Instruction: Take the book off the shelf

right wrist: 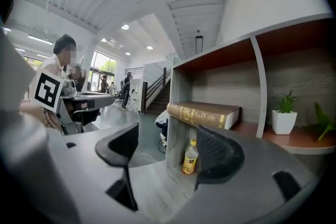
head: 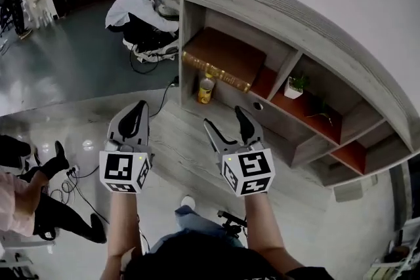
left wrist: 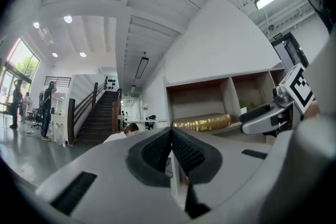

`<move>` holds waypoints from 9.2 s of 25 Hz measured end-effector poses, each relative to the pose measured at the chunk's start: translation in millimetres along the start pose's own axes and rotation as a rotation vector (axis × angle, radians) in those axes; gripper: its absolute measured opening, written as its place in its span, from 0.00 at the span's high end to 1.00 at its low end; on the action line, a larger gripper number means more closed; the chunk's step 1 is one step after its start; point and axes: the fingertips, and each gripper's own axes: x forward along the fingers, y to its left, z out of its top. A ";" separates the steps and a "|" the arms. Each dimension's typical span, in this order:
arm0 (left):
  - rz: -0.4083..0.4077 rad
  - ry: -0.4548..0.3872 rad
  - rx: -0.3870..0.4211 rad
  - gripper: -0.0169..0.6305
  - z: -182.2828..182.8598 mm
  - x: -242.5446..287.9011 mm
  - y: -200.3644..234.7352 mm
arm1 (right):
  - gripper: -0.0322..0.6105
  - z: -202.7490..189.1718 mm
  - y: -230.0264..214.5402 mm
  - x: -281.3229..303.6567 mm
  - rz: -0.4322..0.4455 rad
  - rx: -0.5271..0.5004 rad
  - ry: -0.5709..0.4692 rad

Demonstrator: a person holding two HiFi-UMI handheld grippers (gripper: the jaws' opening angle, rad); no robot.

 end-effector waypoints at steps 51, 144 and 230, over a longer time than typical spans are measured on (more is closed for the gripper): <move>-0.504 -0.057 0.008 0.96 -7.5 174.2 12.1 | 0.38 -2.5 -99.7 115.6 -0.299 1.376 -0.408; -0.762 -0.120 -0.130 0.96 -0.3 123.2 -29.4 | 0.59 -4.3 -33.8 -22.2 -0.603 1.053 -0.585; -0.814 -0.217 -0.086 0.96 39.4 94.8 -86.4 | 0.60 33.2 -23.8 -128.4 -1.068 -0.114 -0.086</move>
